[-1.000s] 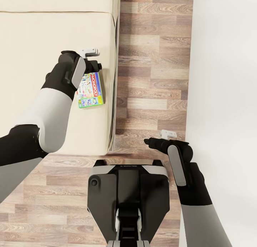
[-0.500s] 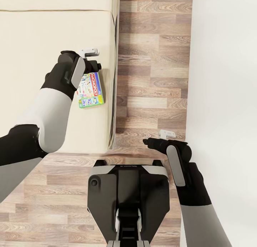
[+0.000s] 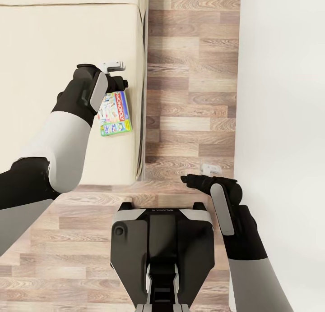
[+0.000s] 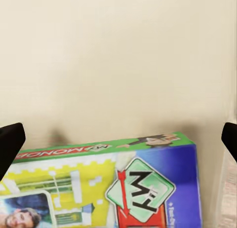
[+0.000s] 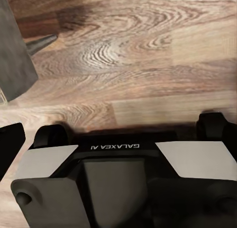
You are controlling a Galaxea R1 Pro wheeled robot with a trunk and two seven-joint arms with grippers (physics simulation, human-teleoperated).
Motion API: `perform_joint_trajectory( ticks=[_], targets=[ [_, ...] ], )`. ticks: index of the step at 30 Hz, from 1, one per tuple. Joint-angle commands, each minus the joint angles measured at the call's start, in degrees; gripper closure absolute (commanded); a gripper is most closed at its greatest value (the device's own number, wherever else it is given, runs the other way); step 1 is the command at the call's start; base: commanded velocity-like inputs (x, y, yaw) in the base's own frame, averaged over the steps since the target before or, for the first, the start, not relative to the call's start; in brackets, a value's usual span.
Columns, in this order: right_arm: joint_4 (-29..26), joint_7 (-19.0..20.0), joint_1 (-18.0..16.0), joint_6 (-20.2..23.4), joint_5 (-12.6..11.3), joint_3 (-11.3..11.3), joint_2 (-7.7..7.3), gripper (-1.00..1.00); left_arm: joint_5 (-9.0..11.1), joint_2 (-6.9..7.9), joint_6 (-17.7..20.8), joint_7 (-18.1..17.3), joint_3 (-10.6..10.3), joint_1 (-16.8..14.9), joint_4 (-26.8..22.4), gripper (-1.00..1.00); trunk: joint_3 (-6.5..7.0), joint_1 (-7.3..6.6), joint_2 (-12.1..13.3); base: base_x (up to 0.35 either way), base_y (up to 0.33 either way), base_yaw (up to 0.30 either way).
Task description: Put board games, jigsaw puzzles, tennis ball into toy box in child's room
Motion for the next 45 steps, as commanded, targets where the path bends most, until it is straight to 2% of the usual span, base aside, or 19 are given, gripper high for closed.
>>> perform_joint_trajectory(
  ticks=[1, 10, 25, 45],
  targets=[
    [-0.05, -0.59, -0.02, 0.16, -0.59, 0.03, 0.0, -1.0, -0.08, -0.07, 0.24, 0.06, 0.28, -0.02, -0.05, -1.0, -0.06, 0.02, -0.09, -0.182, 0.0, -0.005],
    [-0.05, -0.57, -0.02, 0.16, -0.59, 0.03, 0.0, -1.0, -0.08, 0.0, 0.24, 0.06, 0.27, -0.02, -0.05, -1.0, 0.0, 0.02, -0.09, -0.166, 0.0, -0.001],
    [-0.05, -0.63, -0.06, 0.16, -0.52, 0.03, 0.0, -1.0, -0.08, 0.9, 0.24, 0.05, 0.35, -0.02, -0.05, -1.0, 0.05, 0.02, -0.09, -0.151, 0.029, 0.0],
    [-0.05, -0.64, -0.08, 0.16, -0.51, 0.03, 0.0, -1.0, -0.08, 1.16, 0.24, -0.02, 0.36, -0.02, -0.05, -1.0, 0.05, 0.02, -0.09, -0.009, 0.004, 0.0]
  ],
)
